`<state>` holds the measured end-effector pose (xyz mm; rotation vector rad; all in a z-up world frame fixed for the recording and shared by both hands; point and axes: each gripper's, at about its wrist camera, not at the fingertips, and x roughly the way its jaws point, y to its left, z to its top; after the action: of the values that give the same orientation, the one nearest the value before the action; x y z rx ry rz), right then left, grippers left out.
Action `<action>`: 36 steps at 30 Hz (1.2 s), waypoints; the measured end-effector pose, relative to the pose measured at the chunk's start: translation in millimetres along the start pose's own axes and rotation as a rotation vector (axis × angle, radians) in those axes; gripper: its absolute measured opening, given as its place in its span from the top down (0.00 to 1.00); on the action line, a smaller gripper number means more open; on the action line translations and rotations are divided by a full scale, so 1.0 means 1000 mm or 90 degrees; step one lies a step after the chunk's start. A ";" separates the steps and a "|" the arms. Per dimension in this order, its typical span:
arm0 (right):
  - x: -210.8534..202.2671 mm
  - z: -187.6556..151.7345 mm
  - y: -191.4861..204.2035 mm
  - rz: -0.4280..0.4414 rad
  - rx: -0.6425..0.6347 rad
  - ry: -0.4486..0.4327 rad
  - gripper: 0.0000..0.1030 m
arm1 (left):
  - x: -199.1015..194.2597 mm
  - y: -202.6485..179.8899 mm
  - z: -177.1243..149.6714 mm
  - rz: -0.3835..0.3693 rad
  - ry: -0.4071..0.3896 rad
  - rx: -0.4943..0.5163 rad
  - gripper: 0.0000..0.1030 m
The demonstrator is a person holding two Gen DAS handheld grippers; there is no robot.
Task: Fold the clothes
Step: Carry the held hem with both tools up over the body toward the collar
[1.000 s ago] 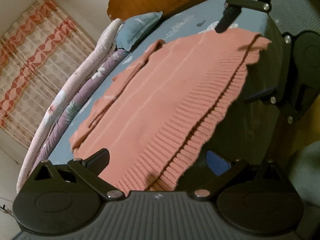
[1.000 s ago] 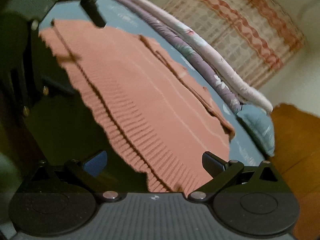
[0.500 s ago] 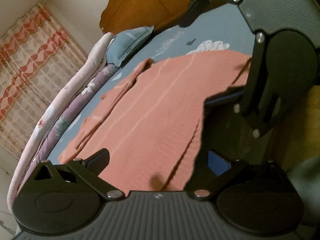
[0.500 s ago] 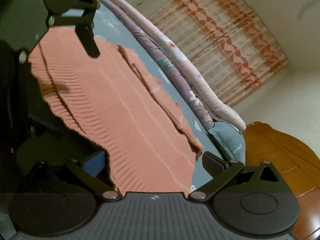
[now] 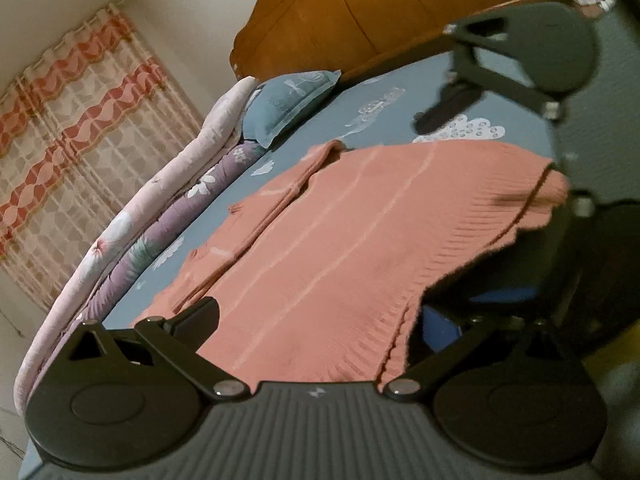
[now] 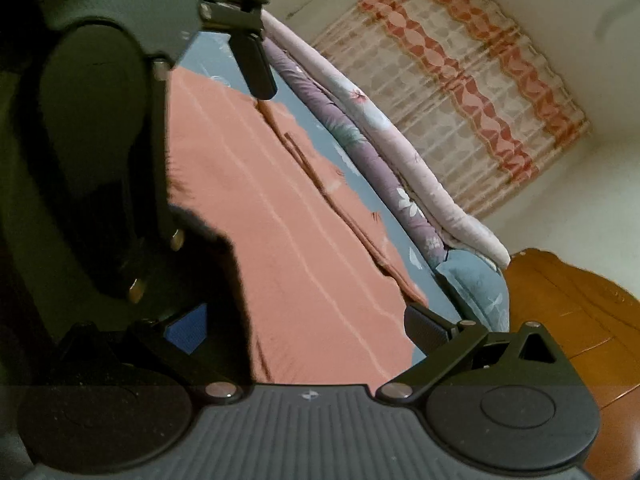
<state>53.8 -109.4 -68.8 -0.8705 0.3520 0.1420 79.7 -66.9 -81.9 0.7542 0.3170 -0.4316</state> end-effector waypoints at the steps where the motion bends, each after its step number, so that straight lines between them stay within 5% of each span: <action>1: 0.005 0.000 0.001 -0.019 -0.003 0.001 0.00 | -0.001 -0.001 0.000 0.000 0.001 0.004 0.01; 6: 0.017 -0.006 0.003 -0.051 -0.022 0.011 0.00 | 0.000 -0.007 -0.013 -0.009 0.026 0.037 0.01; 18: 0.023 -0.013 -0.007 -0.045 -0.010 0.022 0.00 | 0.008 -0.008 -0.044 0.124 0.052 0.217 0.01; 29: 0.029 -0.001 0.013 -0.023 -0.051 -0.025 0.00 | 0.026 -0.020 -0.029 0.116 0.030 0.254 0.01; 36: 0.027 -0.035 -0.011 -0.072 -0.081 0.021 0.00 | 0.022 0.010 -0.063 0.156 0.088 0.275 0.00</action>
<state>72.9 -144.1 -91.4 -1.0173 0.3261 0.0457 95.6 -21.1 -128.4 1.2344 0.2572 -0.2153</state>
